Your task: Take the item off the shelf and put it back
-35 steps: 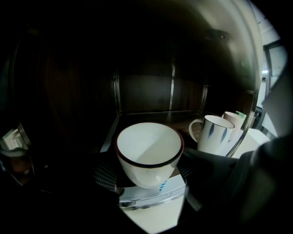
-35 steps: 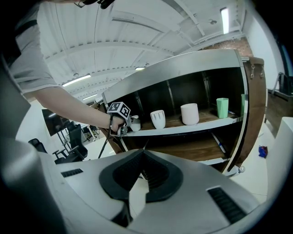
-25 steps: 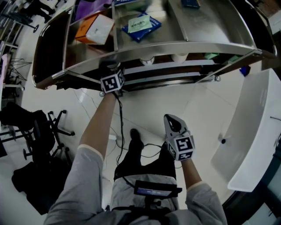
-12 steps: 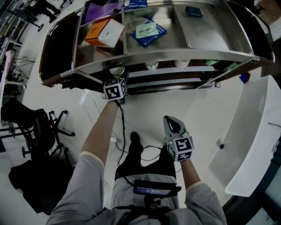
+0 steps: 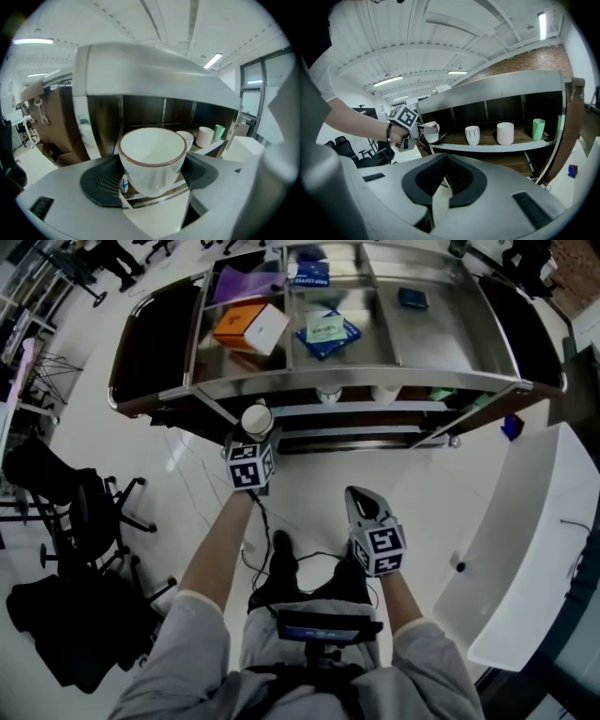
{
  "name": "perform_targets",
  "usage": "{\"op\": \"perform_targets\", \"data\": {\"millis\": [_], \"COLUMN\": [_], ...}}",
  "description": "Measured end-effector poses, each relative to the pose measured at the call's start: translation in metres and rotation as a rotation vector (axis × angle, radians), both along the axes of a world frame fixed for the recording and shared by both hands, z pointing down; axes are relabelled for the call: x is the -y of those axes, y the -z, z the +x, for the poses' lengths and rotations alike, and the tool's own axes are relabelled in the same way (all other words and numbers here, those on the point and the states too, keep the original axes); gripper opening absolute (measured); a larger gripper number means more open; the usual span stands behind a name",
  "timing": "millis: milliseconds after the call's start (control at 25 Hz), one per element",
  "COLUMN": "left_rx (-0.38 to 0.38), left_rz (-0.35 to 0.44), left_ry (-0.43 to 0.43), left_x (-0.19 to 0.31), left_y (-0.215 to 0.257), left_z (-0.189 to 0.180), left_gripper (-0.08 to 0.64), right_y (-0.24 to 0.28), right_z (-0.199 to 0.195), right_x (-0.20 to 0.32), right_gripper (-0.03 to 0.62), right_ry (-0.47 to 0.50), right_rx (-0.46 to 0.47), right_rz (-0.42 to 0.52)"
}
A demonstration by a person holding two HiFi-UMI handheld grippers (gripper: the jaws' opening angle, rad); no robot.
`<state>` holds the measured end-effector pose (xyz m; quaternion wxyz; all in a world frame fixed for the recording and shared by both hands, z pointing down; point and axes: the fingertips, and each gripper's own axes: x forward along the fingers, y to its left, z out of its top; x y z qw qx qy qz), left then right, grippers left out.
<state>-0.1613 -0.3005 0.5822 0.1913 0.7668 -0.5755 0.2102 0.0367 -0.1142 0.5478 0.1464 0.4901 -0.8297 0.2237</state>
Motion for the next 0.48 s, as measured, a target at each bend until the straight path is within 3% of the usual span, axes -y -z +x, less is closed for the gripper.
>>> {"op": "perform_targets", "data": {"millis": [480], "left_rx": [-0.019], "left_rz": [0.041], "left_ry": [-0.018], "left_x": [-0.100], "left_y": [0.063], "left_z": [-0.013], "left_gripper": [0.390], "right_y": [0.040], "right_z": [-0.009], "right_x": [-0.008], "right_gripper": [0.009], "right_ry": [0.035], "right_rx": [-0.017], "right_rz": [0.040]}}
